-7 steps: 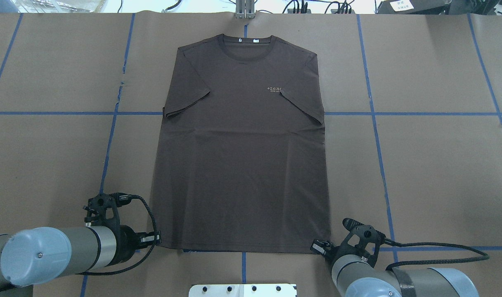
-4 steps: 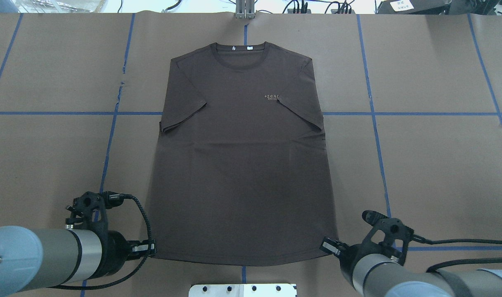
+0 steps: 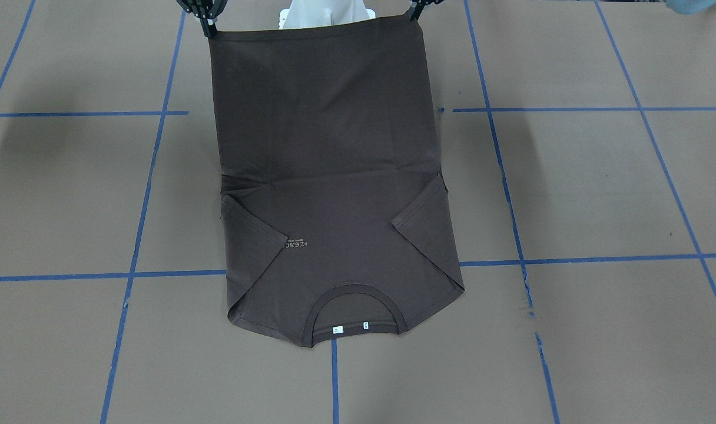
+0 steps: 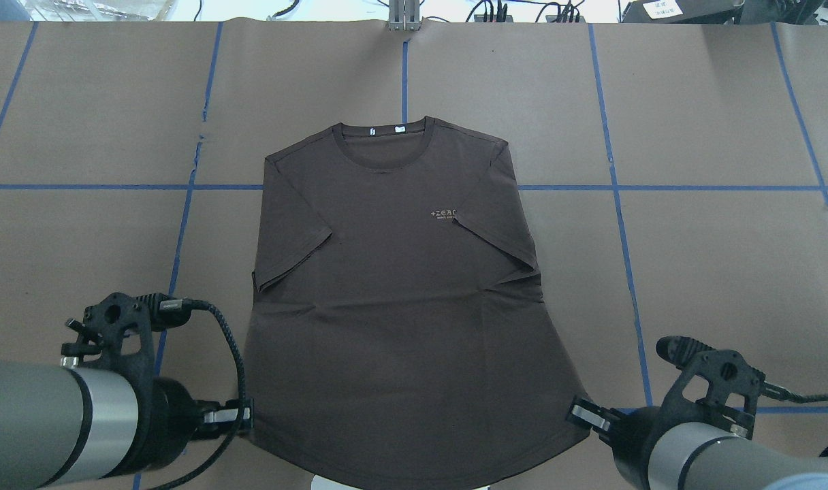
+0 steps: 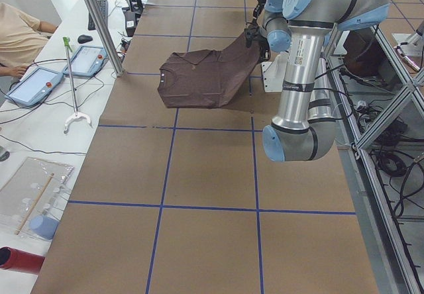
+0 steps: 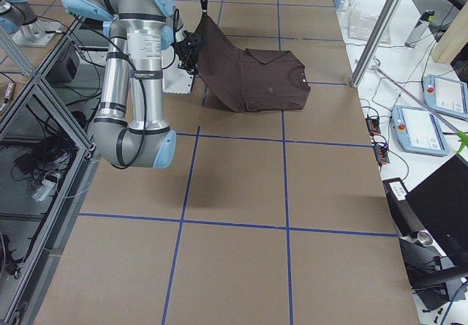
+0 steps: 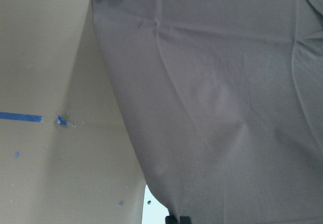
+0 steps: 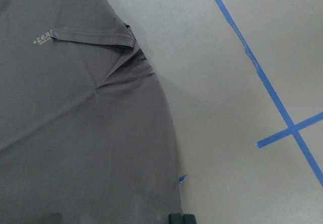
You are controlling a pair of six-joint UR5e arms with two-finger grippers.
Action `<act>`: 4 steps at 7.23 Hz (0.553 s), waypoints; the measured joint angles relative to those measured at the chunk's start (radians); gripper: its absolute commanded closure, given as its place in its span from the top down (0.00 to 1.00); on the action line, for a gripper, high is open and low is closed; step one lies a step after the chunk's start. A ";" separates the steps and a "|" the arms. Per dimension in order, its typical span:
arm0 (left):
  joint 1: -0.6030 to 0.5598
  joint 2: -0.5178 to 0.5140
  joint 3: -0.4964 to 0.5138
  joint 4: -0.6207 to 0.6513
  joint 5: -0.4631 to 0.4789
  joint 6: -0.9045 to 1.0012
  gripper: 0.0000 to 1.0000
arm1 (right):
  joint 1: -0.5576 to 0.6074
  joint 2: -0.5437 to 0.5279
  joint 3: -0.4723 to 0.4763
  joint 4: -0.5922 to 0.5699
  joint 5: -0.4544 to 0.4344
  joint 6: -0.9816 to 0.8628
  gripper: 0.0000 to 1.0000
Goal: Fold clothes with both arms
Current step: 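Lift the hem with both grippers and fold it toward the collar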
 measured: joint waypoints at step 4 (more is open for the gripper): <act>-0.341 -0.141 0.301 -0.020 -0.056 0.320 0.00 | 0.397 0.254 -0.291 0.047 0.178 -0.224 0.00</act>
